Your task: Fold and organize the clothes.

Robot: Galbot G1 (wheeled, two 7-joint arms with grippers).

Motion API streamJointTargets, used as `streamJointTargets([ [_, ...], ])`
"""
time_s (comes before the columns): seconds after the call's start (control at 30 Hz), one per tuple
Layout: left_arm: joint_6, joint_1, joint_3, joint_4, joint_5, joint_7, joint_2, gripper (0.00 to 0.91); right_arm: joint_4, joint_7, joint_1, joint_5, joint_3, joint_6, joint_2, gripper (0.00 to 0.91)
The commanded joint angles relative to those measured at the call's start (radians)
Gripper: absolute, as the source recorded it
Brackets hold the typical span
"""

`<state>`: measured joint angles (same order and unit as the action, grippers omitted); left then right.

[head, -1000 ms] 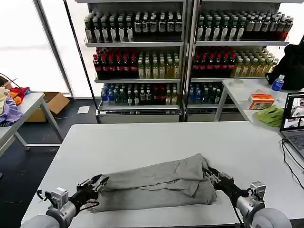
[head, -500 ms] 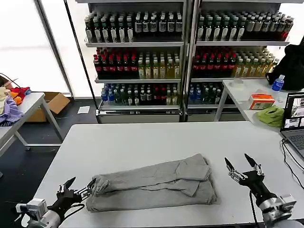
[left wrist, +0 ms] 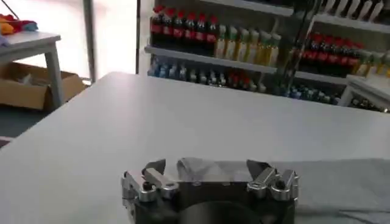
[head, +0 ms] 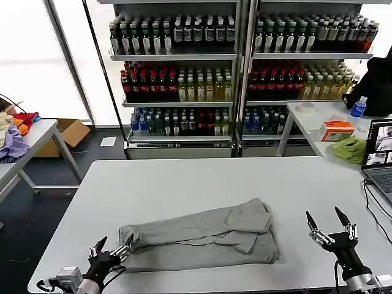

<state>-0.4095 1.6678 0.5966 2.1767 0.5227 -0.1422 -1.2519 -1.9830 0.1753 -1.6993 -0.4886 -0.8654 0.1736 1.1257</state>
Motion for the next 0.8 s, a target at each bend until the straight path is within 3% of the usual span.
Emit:
streamJointTargets([
  [0.03, 0.034, -0.041, -0.110, -0.060, -0.068, -0.038, -0.055, 0.907, 0.009, 0.003, -0.020, 0.009, -0.009, 0.046, 0.015, 0.907],
  [0.2, 0.044, -0.069, -0.088, -0.125, -0.121, -0.008, -0.055, 0.907, 0.003, 0.001, -0.014, 0.000, 0.002, 0.033, 0.008, 0.907],
  [0.23, 0.048, -0.071, -0.085, -0.134, -0.124, -0.008, -0.054, 0.826, 0.004, 0.001, -0.012, -0.003, 0.004, 0.032, 0.006, 0.907],
  [0.27, 0.050, -0.071, -0.079, -0.141, -0.131, -0.005, -0.053, 0.574, 0.006, 0.002, -0.011, -0.004, 0.005, 0.032, 0.004, 0.907],
  [0.3, 0.050, -0.071, -0.076, -0.144, -0.131, -0.004, -0.052, 0.423, 0.007, 0.002, -0.010, -0.007, 0.005, 0.030, 0.003, 0.907],
  [0.33, 0.049, -0.069, -0.074, -0.145, -0.132, -0.005, -0.051, 0.373, 0.007, 0.001, -0.010, -0.011, 0.006, 0.029, 0.002, 0.907],
  [0.37, 0.048, -0.065, -0.073, -0.145, -0.132, -0.003, -0.052, 0.262, 0.008, 0.001, -0.010, -0.012, 0.006, 0.028, 0.002, 0.907],
  [0.47, 0.041, -0.059, -0.079, -0.144, -0.134, 0.012, -0.054, 0.212, 0.007, 0.002, -0.009, -0.015, 0.010, 0.026, 0.002, 0.907],
  [0.57, 0.038, -0.060, -0.091, -0.156, -0.135, 0.014, -0.063, 0.010, 0.003, 0.002, -0.005, -0.016, 0.011, 0.021, 0.002, 0.907],
  [0.8, 0.044, -0.073, -0.094, -0.169, -0.148, 0.023, -0.066, 0.010, -0.015, 0.003, -0.007, -0.069, 0.022, -0.010, -0.005, 0.907],
])
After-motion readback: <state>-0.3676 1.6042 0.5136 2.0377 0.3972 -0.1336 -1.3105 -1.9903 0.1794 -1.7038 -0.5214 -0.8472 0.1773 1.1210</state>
